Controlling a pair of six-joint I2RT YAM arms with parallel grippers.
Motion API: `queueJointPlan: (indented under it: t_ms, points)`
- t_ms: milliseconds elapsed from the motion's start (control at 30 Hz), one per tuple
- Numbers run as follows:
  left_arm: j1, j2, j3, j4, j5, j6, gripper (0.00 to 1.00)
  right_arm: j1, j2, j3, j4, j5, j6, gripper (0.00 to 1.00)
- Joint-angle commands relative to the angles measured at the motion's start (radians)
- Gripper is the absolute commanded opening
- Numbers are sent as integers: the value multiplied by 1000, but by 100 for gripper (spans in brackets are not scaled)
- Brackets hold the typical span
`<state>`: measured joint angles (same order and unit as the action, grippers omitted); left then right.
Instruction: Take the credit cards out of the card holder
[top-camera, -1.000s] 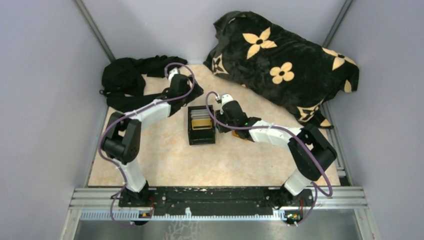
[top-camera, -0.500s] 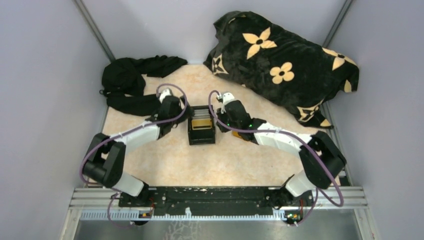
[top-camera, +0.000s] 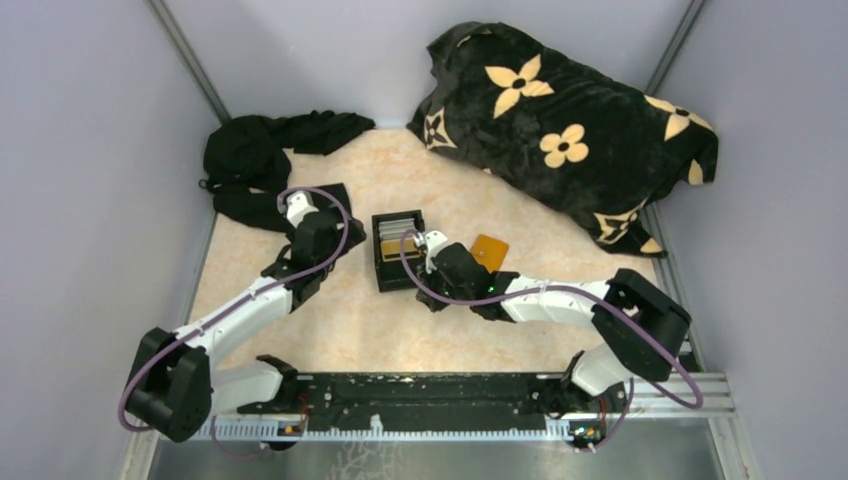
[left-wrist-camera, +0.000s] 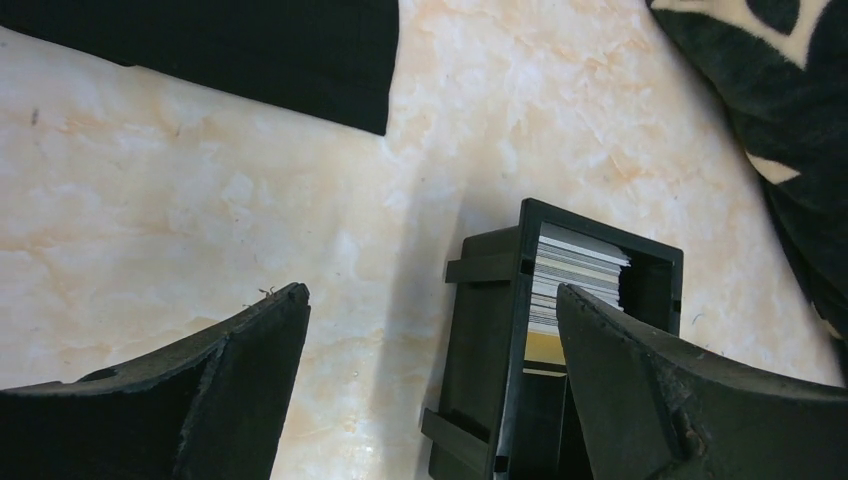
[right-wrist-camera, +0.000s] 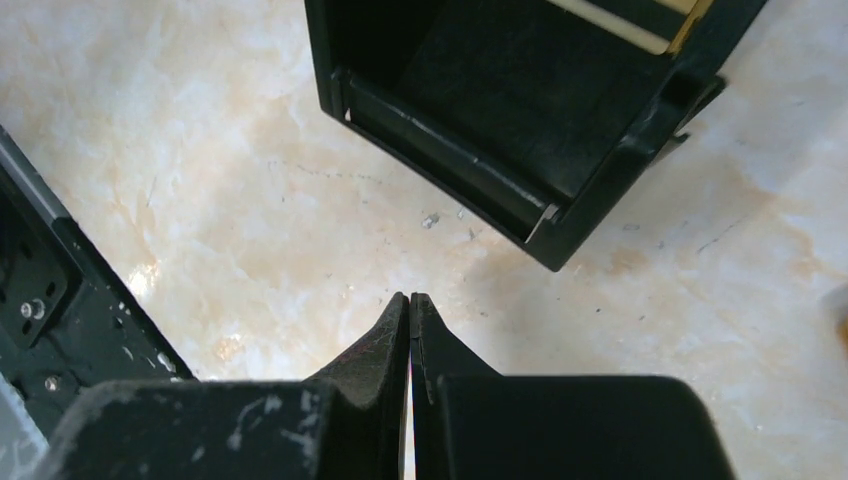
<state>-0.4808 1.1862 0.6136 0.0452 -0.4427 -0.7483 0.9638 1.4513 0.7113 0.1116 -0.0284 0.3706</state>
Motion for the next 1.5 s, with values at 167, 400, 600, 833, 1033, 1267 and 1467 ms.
queueJointPlan:
  t_ms: [167, 400, 600, 833, 1033, 1267, 1467]
  points:
    - [-2, -27, -38, 41, -43, -9, 98, 33, 110, -6, 147, -33, 53, 0]
    - [-2, -11, -40, 46, -47, -16, 98, 33, 192, 11, 184, -44, 48, 0]
    - [-1, -10, -52, 50, -68, -16, 98, 32, 286, 59, 185, -20, 26, 0]
    - [0, 16, -55, 45, -65, -25, 99, 10, 324, 121, 161, -12, 3, 0]
    - [0, 13, -45, 27, -53, -38, 99, -33, 350, 143, 154, -25, -22, 0]
    - [0, -36, -53, 0, -96, -52, 99, -82, 385, 171, 152, -42, -53, 0]
    - [0, -32, -58, 3, -92, -52, 99, -104, 431, 229, 138, -46, -81, 0]
